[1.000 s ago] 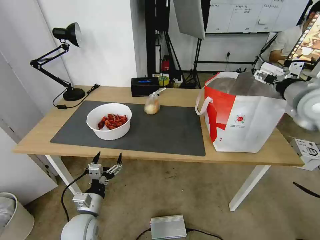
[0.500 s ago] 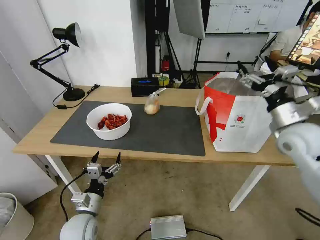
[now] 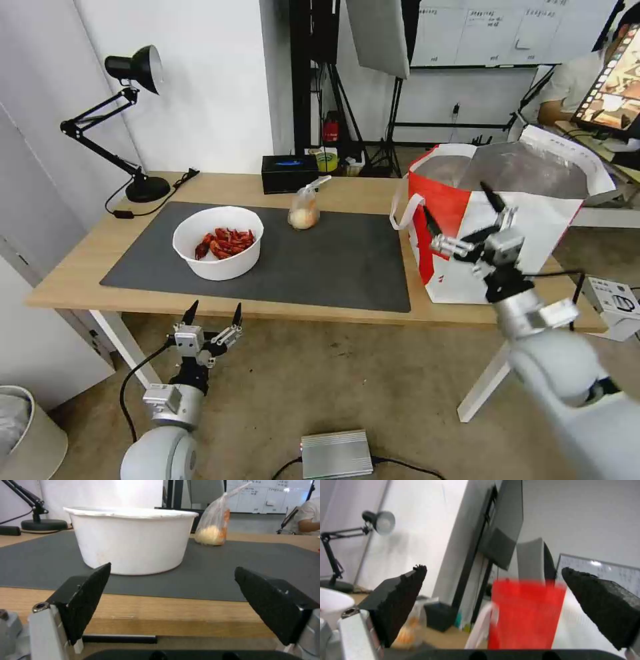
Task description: Pick up the trash from the table and place it into the takeout bag.
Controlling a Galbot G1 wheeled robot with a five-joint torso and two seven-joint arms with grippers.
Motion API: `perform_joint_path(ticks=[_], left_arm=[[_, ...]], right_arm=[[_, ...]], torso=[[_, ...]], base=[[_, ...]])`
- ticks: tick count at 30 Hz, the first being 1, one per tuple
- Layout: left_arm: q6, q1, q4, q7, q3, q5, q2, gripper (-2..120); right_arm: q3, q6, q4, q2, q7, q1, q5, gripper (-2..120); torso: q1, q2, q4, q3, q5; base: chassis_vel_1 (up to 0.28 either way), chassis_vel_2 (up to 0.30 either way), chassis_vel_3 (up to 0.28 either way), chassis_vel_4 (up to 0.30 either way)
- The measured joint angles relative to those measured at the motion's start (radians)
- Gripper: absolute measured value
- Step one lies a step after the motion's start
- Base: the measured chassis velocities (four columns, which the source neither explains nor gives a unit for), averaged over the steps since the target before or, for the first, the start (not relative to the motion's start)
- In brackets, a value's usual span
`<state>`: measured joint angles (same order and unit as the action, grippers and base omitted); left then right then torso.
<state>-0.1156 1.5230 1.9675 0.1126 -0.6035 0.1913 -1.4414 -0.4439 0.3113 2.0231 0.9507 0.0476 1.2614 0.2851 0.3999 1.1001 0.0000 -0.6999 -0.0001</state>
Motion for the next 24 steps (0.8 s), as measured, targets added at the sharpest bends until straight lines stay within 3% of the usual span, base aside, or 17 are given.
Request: perform_joint_path(ticks=[8,24], left_arm=[[0.017,-0.001,0.009,0.006,-0.013,0.0,-0.002,100],[0.028,-0.011,0.014,0.012,-0.004,-0.016,-0.011,100]], right_arm=[[0.032,0.051,-0.072,0.199,0.069,0.111,-0.111,100],[0.096,0.078,-0.109,0.341,0.181,0.216,-0.201,100]], torso=[[0.0,0.0,0.0,0.0,0.0],[0.0,0.0,0.0,0.0,-0.0001]], base=[[0.0,0.0,0.0,0.0],[0.0,0.0,0.0,0.0]])
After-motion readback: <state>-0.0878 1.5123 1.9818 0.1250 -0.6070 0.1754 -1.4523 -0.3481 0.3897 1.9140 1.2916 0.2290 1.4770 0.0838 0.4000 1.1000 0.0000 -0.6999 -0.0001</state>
